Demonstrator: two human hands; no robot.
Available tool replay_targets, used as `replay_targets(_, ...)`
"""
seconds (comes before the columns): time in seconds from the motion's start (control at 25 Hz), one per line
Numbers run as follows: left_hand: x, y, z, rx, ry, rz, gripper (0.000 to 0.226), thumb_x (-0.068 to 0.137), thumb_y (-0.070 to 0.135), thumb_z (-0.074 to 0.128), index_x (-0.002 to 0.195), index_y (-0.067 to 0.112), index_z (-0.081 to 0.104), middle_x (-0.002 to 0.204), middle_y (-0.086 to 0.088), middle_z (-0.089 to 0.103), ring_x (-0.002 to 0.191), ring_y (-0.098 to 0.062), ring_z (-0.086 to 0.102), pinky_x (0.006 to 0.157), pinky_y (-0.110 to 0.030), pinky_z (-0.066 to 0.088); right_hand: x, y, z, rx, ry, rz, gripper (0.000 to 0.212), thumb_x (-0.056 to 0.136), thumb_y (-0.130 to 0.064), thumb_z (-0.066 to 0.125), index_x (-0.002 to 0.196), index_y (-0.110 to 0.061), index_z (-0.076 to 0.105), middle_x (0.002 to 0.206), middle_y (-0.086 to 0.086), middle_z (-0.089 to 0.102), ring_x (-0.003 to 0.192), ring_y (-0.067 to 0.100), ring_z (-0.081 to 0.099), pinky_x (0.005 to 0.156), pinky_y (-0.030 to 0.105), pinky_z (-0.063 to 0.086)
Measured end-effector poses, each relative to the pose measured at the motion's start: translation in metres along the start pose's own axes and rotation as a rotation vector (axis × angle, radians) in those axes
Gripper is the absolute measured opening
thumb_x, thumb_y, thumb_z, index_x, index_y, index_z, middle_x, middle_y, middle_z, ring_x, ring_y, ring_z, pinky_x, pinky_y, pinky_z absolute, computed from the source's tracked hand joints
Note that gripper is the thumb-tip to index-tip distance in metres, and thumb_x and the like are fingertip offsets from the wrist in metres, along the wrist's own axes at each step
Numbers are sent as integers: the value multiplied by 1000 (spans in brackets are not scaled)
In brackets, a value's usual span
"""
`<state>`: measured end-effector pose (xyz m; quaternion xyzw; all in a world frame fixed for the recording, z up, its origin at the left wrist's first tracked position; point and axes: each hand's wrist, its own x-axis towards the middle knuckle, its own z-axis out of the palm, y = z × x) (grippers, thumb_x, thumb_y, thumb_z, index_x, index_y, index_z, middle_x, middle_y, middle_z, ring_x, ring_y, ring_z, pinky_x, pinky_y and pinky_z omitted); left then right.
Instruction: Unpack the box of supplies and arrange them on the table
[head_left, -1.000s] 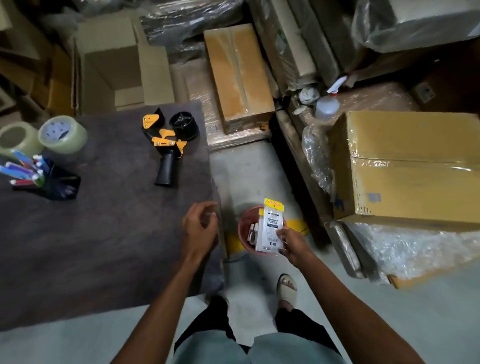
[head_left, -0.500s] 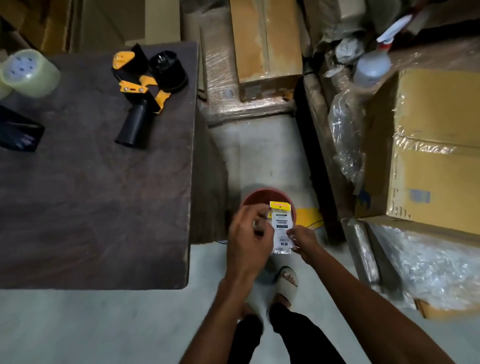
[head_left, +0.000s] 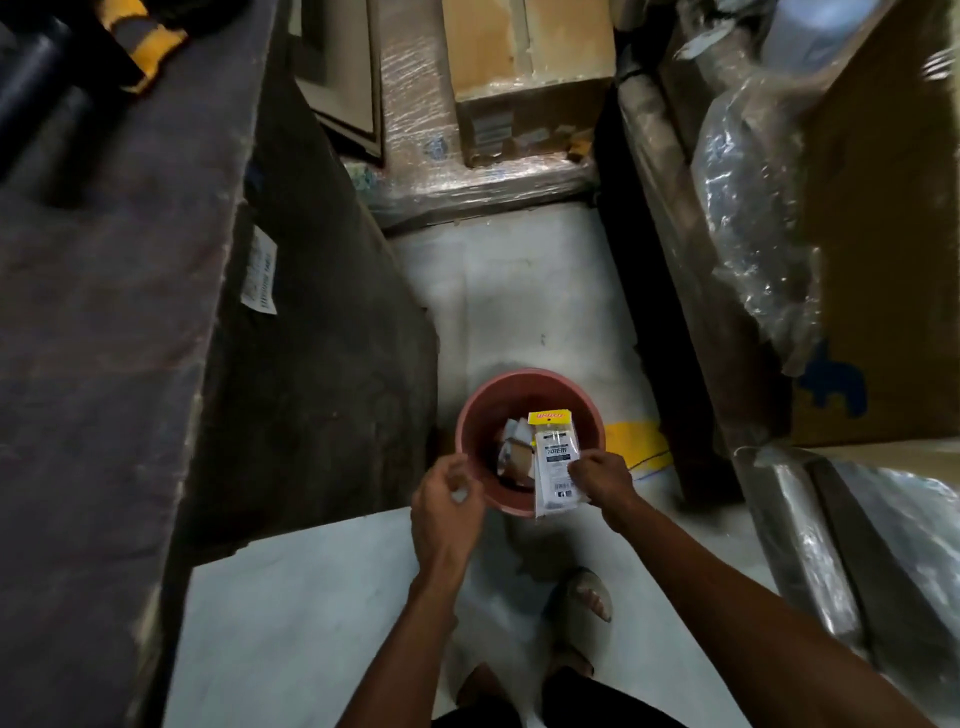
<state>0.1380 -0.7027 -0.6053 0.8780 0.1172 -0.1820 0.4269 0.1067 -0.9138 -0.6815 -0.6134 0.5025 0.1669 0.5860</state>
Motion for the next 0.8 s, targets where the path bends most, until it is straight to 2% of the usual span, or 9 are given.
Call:
replay_targets(0.12,26,-38,25,48,-60,-74,26,87,30,72,112,27,68,107,5,72,100,-16,67,85,-31,55,39,10,21,-32,36,-40,19,84,-6,62,98,-9,72,96,11,74,87,27,71,76,39,60)
replay_targets(0.2,42,-62,44,67,-98,-83,27,87,35,71,113,28,67,112,4,71,104,-17,65,88,-34,55,66,17,36,-51,27,-56,17,85,-3,61,97,-5,72,96,14,74,90,30,71,84,44,59)
replay_targets(0.28,55,-83,59,83,-117,-78,29,87,38,71,114,30,66,115,4,69,106,-18,64,89,-34,54,93,29,50,-64,-7,-50,17,83,-5,62,95,-7,74,97,15,75,90,32,72,86,48,59)
replay_targets(0.4,67,-106,75,109,-120,-56,31,85,35,73,115,31,65,119,4,64,108,-18,63,90,-34,54,135,62,64,-179,1,-63,14,72,-21,65,82,-17,73,93,13,76,87,32,73,83,50,59)
replay_targets(0.52,79,-120,84,150,-104,-18,35,84,33,73,117,27,66,117,2,61,106,-20,63,91,-41,55,137,63,73,-228,0,-83,19,78,-22,67,92,-12,75,95,12,76,91,32,72,86,46,58)
replay_targets(0.64,87,-131,87,158,-98,-6,33,86,32,72,118,25,67,117,2,60,105,-20,63,91,-42,55,140,65,79,-253,13,-92,27,83,-24,66,102,-7,75,102,15,75,98,35,70,90,44,56)
replay_targets(0.8,89,-132,83,154,-105,19,31,87,31,72,117,23,67,116,0,63,104,-20,64,91,-40,55,144,76,86,-259,24,-110,37,75,-25,59,106,-12,74,104,13,74,100,33,69,91,44,56)
